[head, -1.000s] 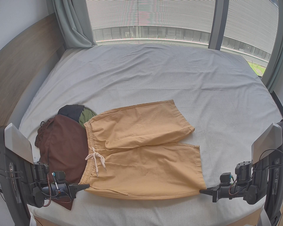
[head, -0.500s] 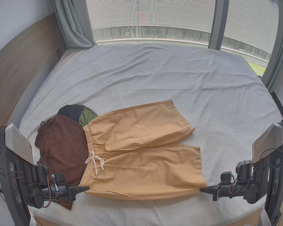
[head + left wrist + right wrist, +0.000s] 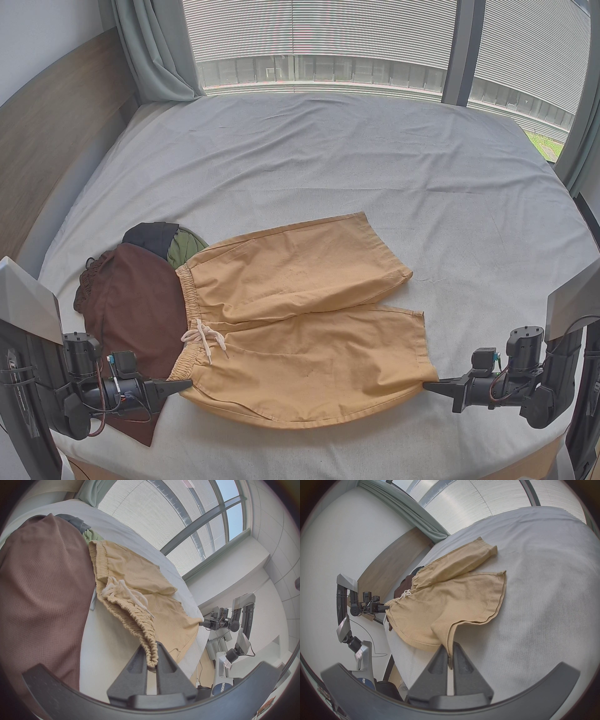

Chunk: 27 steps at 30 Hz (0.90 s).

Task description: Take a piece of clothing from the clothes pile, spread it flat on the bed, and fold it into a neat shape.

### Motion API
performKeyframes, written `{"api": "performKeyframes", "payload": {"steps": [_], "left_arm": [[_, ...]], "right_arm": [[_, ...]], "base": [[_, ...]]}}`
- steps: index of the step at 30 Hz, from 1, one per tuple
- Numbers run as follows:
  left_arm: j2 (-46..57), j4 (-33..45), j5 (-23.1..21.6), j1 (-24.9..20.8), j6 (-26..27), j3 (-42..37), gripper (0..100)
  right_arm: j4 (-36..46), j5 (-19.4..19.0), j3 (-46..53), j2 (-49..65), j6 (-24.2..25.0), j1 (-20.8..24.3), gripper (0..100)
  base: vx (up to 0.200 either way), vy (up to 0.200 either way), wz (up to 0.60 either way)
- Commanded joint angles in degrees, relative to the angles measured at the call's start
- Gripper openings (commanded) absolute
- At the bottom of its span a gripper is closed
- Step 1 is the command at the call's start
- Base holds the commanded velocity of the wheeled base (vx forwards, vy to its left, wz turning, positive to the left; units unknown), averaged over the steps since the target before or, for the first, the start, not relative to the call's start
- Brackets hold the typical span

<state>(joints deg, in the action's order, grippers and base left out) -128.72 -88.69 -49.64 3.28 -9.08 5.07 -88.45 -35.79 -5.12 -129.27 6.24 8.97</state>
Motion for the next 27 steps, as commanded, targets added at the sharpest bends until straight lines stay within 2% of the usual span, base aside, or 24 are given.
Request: {"api": "performKeyframes", "payload": {"steps": [1, 13, 27], "left_arm": [[2.8, -0.1, 0.0, -0.7, -1.1, 1.0, 0], [3.7, -0.1, 0.7, -1.5, -4.8, 3.7, 0], [4.9, -0.1, 1.5, -1.2, -7.9, 6.1, 0]], "right_arm": [[-0.1, -0.1, -0.4, 2.6, 0.2, 0.2, 0], [-0.1, 0.0, -0.6, 6.0, 3.1, 0.5, 0], [0.0, 0.2, 0.9, 9.1, 3.0, 1.0, 0]], "base": [[0.0, 0.0, 0.0], [0.0, 0.0, 0.0], [0.0, 0.0, 0.0]]}}
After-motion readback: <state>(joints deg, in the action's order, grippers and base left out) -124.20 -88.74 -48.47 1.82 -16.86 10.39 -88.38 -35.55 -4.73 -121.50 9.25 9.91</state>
